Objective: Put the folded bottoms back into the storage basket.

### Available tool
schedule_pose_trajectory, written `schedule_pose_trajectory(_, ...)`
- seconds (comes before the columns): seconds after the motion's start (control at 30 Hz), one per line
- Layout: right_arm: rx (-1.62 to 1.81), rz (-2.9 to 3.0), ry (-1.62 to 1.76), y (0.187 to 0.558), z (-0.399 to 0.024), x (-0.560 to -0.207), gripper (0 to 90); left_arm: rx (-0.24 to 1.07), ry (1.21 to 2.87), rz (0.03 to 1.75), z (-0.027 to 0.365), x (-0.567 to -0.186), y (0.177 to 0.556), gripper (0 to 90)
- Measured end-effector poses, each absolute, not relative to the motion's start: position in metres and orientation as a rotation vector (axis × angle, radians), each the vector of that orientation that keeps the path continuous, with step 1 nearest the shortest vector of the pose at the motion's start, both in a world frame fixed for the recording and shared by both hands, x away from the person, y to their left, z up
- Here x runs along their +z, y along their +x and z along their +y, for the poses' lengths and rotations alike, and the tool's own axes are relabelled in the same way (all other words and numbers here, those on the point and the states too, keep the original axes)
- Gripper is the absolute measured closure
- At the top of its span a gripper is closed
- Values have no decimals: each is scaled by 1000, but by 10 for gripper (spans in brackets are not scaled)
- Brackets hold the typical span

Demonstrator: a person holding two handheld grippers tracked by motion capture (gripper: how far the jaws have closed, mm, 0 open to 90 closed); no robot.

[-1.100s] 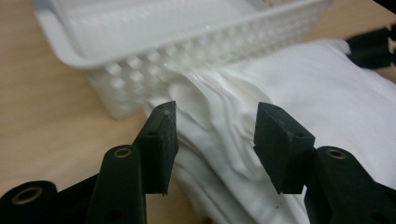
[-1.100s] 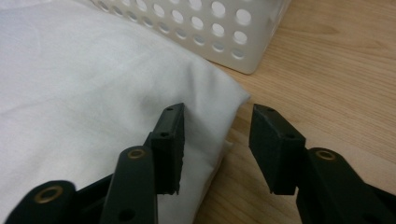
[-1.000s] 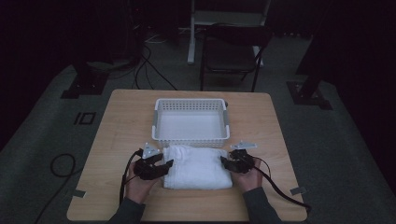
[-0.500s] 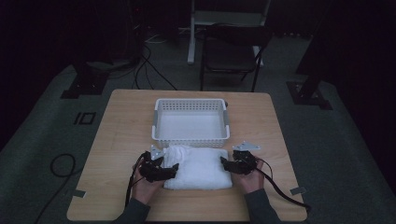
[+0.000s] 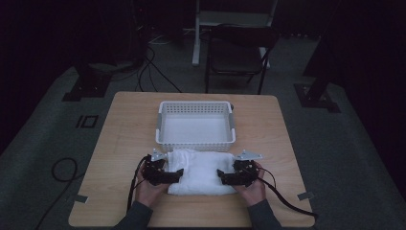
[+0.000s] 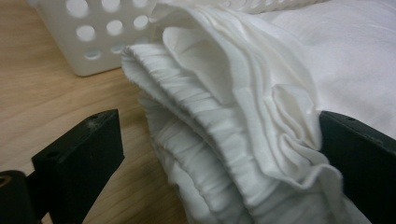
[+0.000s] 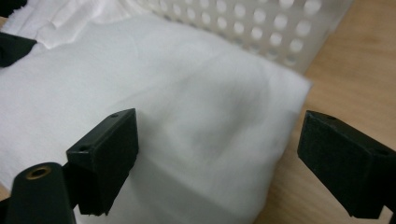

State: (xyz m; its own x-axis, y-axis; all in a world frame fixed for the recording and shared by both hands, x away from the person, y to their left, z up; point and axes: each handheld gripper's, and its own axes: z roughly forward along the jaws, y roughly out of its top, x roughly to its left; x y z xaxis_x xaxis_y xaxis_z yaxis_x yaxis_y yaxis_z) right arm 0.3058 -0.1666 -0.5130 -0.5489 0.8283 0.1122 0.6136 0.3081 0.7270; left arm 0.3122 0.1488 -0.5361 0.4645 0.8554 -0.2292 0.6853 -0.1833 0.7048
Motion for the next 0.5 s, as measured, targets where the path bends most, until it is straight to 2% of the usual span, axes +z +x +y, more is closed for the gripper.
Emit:
schedule_pose_trajectory(0.4,1123,2350,1432,314,-173,-533,102,125,1879,1320,151,-550,320,16)
schedule_pose_trajectory(0.5,1128,2366,1433,317,-173,-536,102,128,1870,1301,151,-552,320,16)
